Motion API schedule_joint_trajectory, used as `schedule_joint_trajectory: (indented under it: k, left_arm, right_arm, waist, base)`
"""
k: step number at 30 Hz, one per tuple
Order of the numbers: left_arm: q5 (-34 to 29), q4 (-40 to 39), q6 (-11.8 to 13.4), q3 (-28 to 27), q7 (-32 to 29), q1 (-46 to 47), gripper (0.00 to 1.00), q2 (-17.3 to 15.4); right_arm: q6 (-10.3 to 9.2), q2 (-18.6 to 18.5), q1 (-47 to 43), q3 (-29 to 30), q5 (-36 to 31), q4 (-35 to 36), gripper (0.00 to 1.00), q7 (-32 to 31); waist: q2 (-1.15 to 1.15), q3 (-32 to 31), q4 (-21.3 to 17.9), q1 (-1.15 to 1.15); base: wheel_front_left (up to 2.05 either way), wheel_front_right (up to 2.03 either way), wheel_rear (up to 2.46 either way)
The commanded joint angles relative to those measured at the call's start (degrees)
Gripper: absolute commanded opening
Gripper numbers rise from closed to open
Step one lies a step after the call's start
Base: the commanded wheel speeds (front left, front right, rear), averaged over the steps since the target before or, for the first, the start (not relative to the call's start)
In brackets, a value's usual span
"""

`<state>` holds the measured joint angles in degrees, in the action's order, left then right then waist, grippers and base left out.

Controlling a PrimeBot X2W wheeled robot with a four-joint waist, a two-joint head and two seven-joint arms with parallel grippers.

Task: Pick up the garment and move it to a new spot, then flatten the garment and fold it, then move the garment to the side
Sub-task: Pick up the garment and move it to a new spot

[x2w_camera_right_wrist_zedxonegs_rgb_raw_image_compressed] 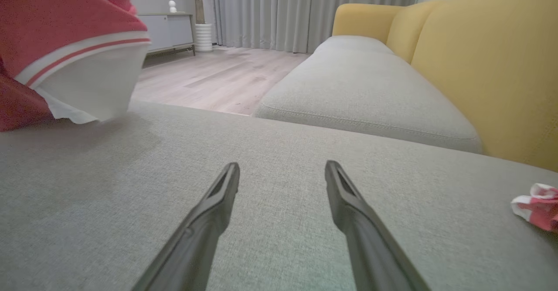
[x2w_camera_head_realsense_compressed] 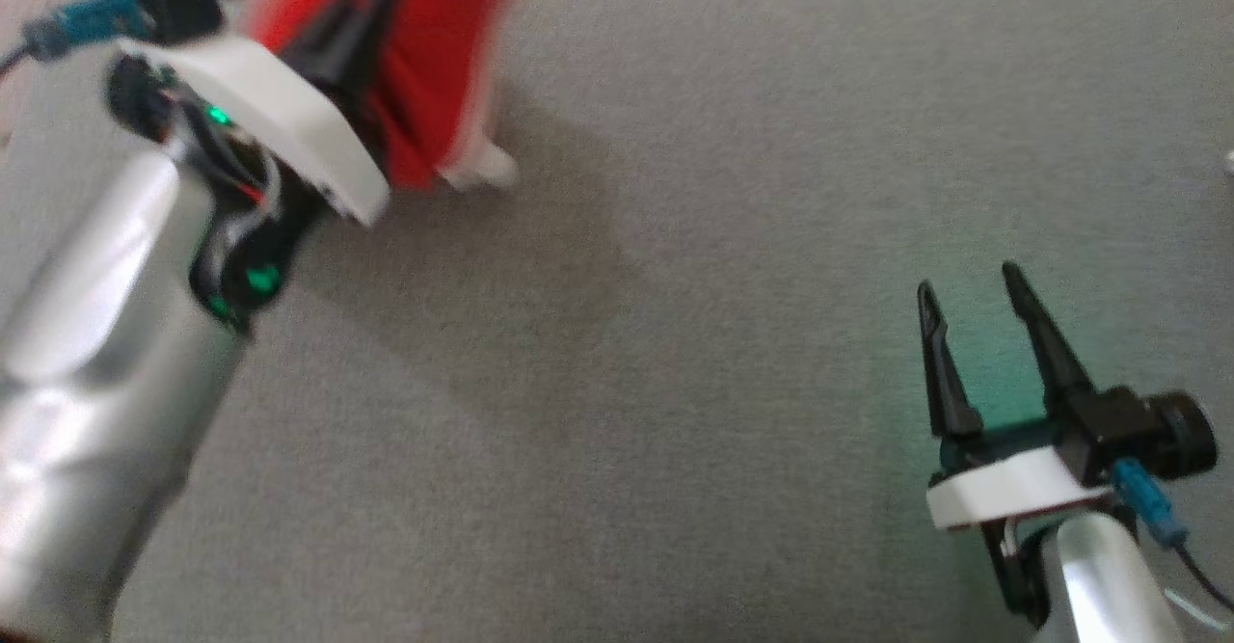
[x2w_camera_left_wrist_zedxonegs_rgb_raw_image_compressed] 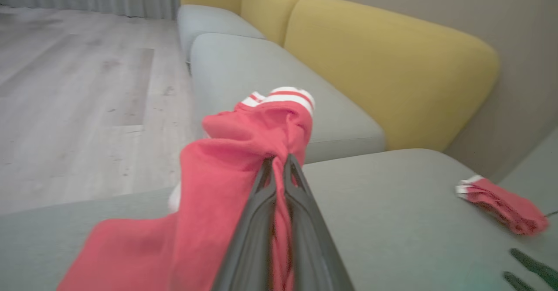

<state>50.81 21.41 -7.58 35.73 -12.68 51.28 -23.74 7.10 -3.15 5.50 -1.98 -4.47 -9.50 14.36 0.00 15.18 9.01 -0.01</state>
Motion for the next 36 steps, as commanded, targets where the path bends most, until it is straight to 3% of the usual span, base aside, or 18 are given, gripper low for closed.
schedule_joint_trajectory:
  k: [1,7,11,17,21,27,32,36]
  left_arm:
    - [2.13,-6.15,0.09,-1.72,-1.63,0.36,0.0,-3.83]
    - [10.99,-28.52,1.41,-0.89,-8.17,-6.53,0.0,-4.92]
    - [17.3,-40.48,3.63,0.5,-11.17,-10.31,0.0,-3.06]
    - [23.47,-47.0,6.1,6.26,-14.39,-15.19,0.0,1.22]
    - [25.13,-42.38,7.43,6.43,-13.36,-16.86,0.0,3.1]
    - [21.59,-22.44,9.71,1.91,-8.18,-16.24,0.0,1.25]
    - [14.14,-3.44,10.82,0.8,0.55,-15.14,0.0,-0.07]
    - [9.9,7.01,10.56,1.0,7.86,-14.31,0.0,0.85]
  right_arm:
    - [0.39,0.25,-0.97,-1.8,0.93,1.56,1.0,0.61]
    - [0.39,0.26,-2.76,-2.38,3.67,1.95,1.0,0.62]
    - [0.39,0.26,-2.86,-2.57,4.97,2.46,1.0,0.63]
    - [0.39,0.26,-2.33,-3.07,7.41,3.03,1.0,0.63]
    - [0.39,0.26,-1.91,-3.43,8.81,3.26,1.0,0.63]
    - [0.39,0.27,-1.63,-3.65,9.81,3.18,1.0,0.63]
    - [0.39,0.27,-1.67,-3.93,9.81,2.92,1.0,0.63]
    - [0.39,0.27,-2.03,-3.49,9.35,2.79,1.0,0.63]
  waist:
    - [0.0,-3.86,-3.25,0.01]
    - [0.0,-5.98,-8.32,0.01]
    - [0.0,-5.64,-12.43,0.01]
    - [0.0,-3.56,-18.95,0.01]
    - [0.0,-2.28,-22.54,0.01]
    - [0.0,-1.43,-25.98,0.01]
    - [0.0,-1.57,-26.97,0.01]
    - [0.0,-2.07,-26.39,0.01]
  base:
    - [0.0,0.0,0.0]
    - [0.0,0.0,0.0]
    - [0.0,0.0,0.0]
    - [0.0,0.0,0.0]
    - [0.0,0.0,0.0]
    - [0.0,0.0,0.0]
    - [0.0,0.0,0.0]
    - [0.0,0.0,0.0]
